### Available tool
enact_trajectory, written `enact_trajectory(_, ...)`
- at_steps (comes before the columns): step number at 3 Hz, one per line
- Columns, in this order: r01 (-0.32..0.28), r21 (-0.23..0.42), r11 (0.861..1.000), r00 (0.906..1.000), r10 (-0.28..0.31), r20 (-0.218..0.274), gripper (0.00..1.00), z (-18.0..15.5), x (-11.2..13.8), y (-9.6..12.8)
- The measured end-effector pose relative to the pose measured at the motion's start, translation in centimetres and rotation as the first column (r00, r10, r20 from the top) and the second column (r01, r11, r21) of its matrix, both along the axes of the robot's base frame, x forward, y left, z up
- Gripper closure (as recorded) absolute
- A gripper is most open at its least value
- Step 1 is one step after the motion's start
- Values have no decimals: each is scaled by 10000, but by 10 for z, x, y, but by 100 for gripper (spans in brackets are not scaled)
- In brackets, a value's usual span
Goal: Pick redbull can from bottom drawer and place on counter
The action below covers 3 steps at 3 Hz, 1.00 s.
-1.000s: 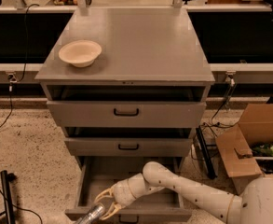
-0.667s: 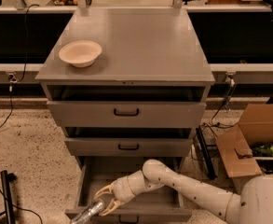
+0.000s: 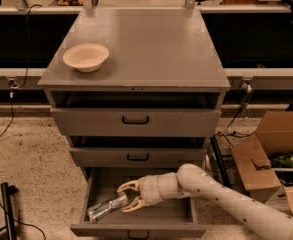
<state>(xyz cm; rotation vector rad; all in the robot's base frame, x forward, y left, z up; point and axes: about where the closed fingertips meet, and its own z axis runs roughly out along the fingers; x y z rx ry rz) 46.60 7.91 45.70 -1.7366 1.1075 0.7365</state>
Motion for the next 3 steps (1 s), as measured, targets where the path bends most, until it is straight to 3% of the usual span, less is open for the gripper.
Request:
enact_trajectory(1, 1184, -611, 9911, 9929, -1172, 217, 100, 62, 2, -44)
enact_trajectory(2, 2188, -1363, 9662, 9755, -2201, 50, 100, 127, 17, -91)
enact_trajectory(3, 3149, -1970, 9284, 9482, -3168, 230, 100, 225, 51, -125)
